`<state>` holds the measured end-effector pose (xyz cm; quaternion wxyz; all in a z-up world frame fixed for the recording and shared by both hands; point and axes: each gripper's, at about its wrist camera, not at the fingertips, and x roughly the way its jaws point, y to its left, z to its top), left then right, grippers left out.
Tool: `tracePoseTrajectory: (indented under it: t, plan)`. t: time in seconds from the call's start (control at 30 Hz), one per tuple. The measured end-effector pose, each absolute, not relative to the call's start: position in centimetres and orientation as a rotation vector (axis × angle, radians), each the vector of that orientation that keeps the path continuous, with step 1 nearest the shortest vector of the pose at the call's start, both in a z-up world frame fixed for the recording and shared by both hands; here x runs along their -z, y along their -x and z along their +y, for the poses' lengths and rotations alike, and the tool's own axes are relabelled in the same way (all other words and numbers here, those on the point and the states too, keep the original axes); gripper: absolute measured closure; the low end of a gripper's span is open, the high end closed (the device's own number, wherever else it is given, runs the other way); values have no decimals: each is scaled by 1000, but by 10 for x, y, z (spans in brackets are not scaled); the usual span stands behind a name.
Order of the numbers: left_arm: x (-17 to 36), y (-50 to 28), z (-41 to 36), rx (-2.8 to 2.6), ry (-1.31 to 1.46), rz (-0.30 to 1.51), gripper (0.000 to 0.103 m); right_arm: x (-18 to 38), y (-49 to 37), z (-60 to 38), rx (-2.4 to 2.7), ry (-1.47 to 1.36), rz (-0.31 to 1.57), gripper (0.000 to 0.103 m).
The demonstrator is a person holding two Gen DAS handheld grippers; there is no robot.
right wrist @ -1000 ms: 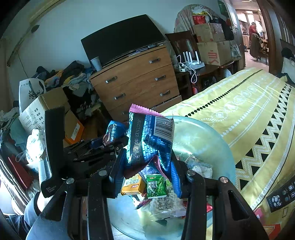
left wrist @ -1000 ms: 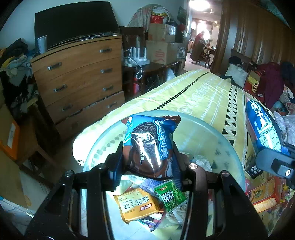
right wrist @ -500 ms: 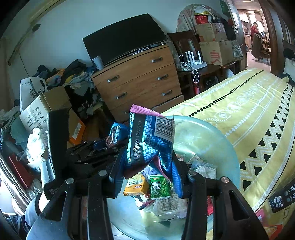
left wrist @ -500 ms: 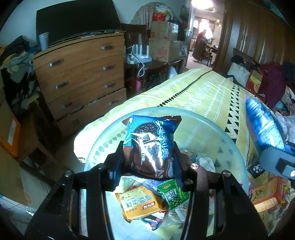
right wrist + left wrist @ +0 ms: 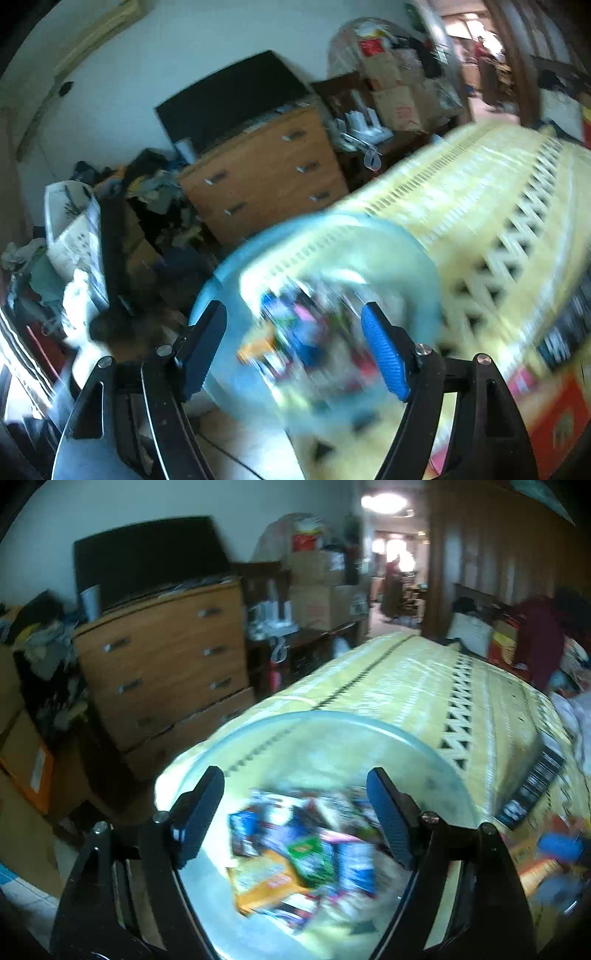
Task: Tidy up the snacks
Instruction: 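Open both tools to drop the packets into the glass bowl, then return both tools to the snack pile and grasp the white Pulada packet with the right tool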
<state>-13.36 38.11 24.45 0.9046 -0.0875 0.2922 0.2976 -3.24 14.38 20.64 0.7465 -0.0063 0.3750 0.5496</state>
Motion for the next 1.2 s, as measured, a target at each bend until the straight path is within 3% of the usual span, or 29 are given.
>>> tracePoseTrajectory:
  t: [0.33,0.5,0.73,0.87,1.1,1.13,1.2]
  plan:
    - [-219,132,224,-197,58,595,22,-65,51,-106,-708,0,1060,25]
    - [-211,116,160,-30,-1,646,22,-46,18,-197,-500,-133,1090,24]
    - [-194,109,111,65,-52,738,23,-20,-80,-197,-407,-154,1088,27]
    - [-186,113,90,91,-91,767,23,9,-124,-177,-439,-106,1126,40]
    - [-170,112,68,125,-69,802,23,1,-55,-160,-737,155,1193,50]
    - [-169,112,65,131,-62,807,22,-2,-46,-167,-719,173,1185,49]
    - [-168,114,60,138,-61,807,22,-12,-39,-185,-665,156,1156,32]
